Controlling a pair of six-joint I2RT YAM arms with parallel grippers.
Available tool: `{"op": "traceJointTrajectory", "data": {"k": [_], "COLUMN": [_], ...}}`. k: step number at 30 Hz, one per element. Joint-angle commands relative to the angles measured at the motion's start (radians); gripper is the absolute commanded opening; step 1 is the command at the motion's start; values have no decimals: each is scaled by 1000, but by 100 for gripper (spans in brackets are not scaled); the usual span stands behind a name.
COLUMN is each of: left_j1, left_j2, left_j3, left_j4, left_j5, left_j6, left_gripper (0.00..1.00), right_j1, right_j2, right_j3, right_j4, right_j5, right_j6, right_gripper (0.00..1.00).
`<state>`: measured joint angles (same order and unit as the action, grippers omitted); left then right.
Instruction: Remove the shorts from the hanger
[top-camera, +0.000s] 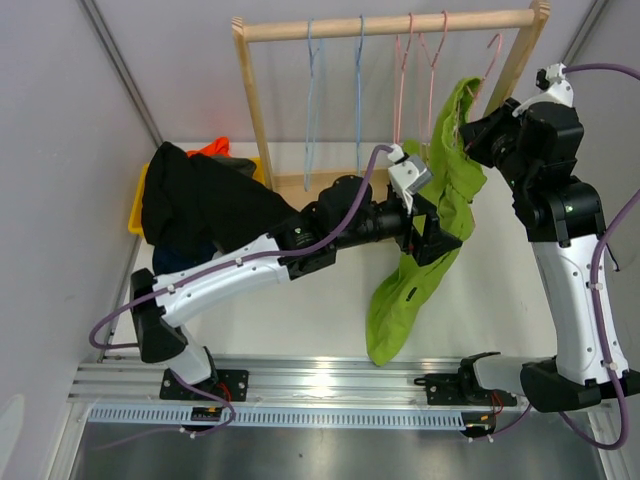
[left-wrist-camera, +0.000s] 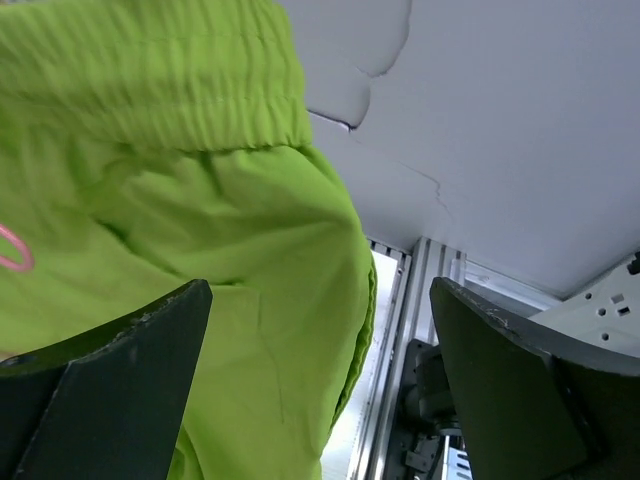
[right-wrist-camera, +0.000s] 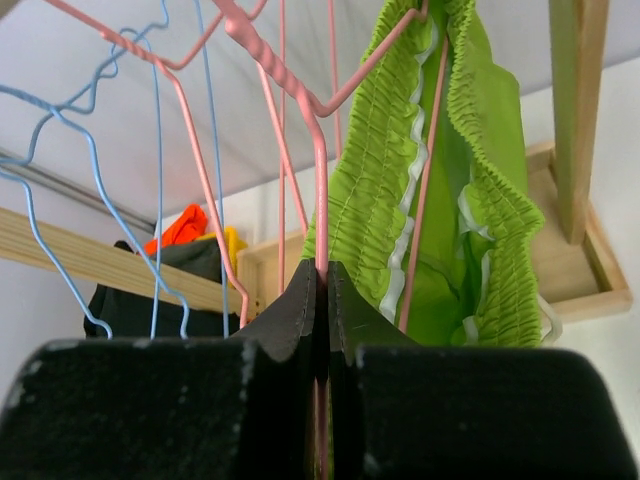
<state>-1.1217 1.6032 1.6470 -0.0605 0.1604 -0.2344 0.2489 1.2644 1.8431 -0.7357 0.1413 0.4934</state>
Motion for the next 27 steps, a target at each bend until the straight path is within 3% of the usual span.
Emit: {"op": "traceJointTrajectory", "data": {"k": [1,10,11,12,13,21,27], "left_j1": [-27,-61,-62,-63,-66,-144,-314], "left_j2": [40,80,84,95,98,51,-52], "left_j3": [31,-41,-42,-35,-29,-96,-321], "left_j4": [37,42,41,36,21,8,50], "left_j5": [28,-25,-33,-42,-62,-156,-300], "left_j6": [6,-16,-17,-19,-20,0,-8], "left_gripper": [95,51,27,18,1,0,0], "right_j1": [9,12,12,10,10,9,-11], "right_j2": [-28,-5,-8,-10,-10,-3,7], "right_j3": [24,94,93,91,88,82,99], "right_j4": [94,78,79,82,84,88,87], "right_j5": [-19,-23,-28,-28,-26,-13,-9], "right_j6": [25,27,30,30,33,19,4], "right_gripper": [0,0,0,0,0,0,0]}}
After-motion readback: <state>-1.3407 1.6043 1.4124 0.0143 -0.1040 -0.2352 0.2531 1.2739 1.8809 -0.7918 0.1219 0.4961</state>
